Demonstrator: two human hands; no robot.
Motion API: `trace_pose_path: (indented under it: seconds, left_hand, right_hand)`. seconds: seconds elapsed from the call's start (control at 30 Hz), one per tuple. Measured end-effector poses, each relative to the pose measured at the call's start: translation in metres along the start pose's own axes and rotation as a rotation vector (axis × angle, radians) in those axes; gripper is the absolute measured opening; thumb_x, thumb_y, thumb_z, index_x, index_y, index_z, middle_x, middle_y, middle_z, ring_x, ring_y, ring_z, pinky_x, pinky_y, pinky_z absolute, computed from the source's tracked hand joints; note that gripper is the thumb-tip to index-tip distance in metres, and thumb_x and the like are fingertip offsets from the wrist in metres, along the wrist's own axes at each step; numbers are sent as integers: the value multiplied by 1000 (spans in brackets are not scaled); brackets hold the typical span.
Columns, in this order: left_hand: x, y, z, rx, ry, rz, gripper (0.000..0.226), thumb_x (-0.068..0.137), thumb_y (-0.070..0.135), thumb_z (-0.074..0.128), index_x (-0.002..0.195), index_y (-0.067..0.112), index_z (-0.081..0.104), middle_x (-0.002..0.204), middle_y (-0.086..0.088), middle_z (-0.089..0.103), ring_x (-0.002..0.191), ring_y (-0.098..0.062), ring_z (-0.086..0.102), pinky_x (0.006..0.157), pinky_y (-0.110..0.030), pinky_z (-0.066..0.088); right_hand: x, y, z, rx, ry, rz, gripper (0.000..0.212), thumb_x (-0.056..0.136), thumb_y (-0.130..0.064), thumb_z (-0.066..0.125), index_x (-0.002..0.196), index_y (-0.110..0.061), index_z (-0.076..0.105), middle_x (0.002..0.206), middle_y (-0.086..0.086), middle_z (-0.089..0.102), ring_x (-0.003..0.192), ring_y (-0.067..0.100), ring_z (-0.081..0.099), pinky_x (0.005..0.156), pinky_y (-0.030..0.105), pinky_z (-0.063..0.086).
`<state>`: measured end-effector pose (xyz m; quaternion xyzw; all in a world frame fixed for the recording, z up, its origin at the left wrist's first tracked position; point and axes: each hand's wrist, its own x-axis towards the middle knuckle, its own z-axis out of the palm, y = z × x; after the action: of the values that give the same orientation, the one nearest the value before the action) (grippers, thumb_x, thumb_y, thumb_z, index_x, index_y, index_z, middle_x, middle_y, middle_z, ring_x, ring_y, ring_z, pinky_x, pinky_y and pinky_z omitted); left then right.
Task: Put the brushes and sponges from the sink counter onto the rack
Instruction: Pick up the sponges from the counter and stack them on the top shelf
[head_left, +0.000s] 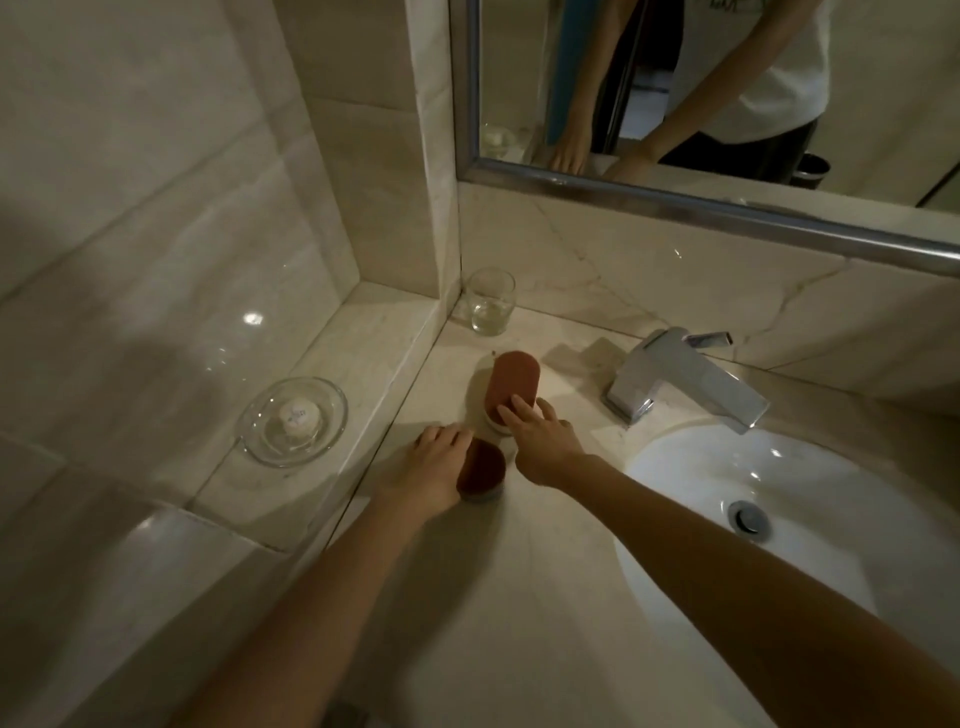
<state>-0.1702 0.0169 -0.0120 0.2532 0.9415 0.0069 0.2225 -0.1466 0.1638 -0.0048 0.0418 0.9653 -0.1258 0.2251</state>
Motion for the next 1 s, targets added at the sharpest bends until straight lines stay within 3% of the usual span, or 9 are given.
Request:
trace_pose_path:
  seconds: [0.1, 0.17, 0.27, 0.37, 0.6, 0.77, 1.0]
  left_hand:
    - [4, 2, 1, 47, 37, -5, 75, 86, 12, 58, 149, 16, 18, 150, -5, 26, 136, -26, 25, 110, -37, 29]
    - [6, 4, 2, 57, 45, -21, 76, 83, 18, 61, 147, 17, 20, 146, -7, 29, 133, -27, 28, 108, -36, 30]
    - [8, 9, 1, 85, 36, -47, 73, 80, 26, 65, 142, 17, 28, 140, -10, 32, 128, -28, 31, 105, -36, 31]
    - [8, 13, 2, 85, 66, -52, 67, 78, 27, 66, 136, 17, 34, 136, -9, 36, 125, -28, 34, 103, -36, 31]
    - [0, 19, 4, 6, 162, -121, 64, 79, 27, 66, 134, 16, 37, 138, -4, 41, 130, -24, 35, 109, -36, 25]
    - [-10, 23, 0, -56, 226, -176, 73, 76, 31, 69, 138, 16, 34, 140, -4, 41, 132, -24, 34, 112, -37, 23]
    - [-23, 58, -45, -234, 395, -192, 81, 71, 30, 71, 140, 16, 31, 139, -9, 39, 133, -28, 33, 115, -42, 21]
  right_hand:
    - [-9, 6, 5, 12, 115, 21, 51, 92, -15, 48, 141, -16, 34, 151, 8, 27, 139, 35, 25, 112, 46, 28]
    - [-18, 10, 8, 9, 210, 61, 34, 94, -24, 44, 124, -12, 52, 139, 10, 42, 126, 32, 40, 107, 42, 32]
    - [-27, 14, 13, -1, 253, 111, 44, 96, -39, 36, 105, -7, 66, 128, 12, 52, 112, 30, 48, 101, 39, 34]
    - [-28, 14, 17, 16, 259, 173, 49, 95, -43, 39, 112, -4, 63, 133, 14, 47, 114, 30, 46, 100, 39, 35]
    - [-23, 21, 22, 75, 229, 214, 32, 93, -26, 52, 114, -3, 61, 136, 17, 37, 119, 32, 40, 103, 40, 36]
    - [-31, 31, 18, 85, 191, 228, 36, 89, -32, 58, 115, -8, 59, 124, 15, 51, 115, 30, 41, 98, 37, 36]
    - [-74, 48, -25, 228, 428, 145, 32, 81, -33, 62, 97, -6, 67, 106, 17, 62, 106, 35, 54, 95, 37, 42]
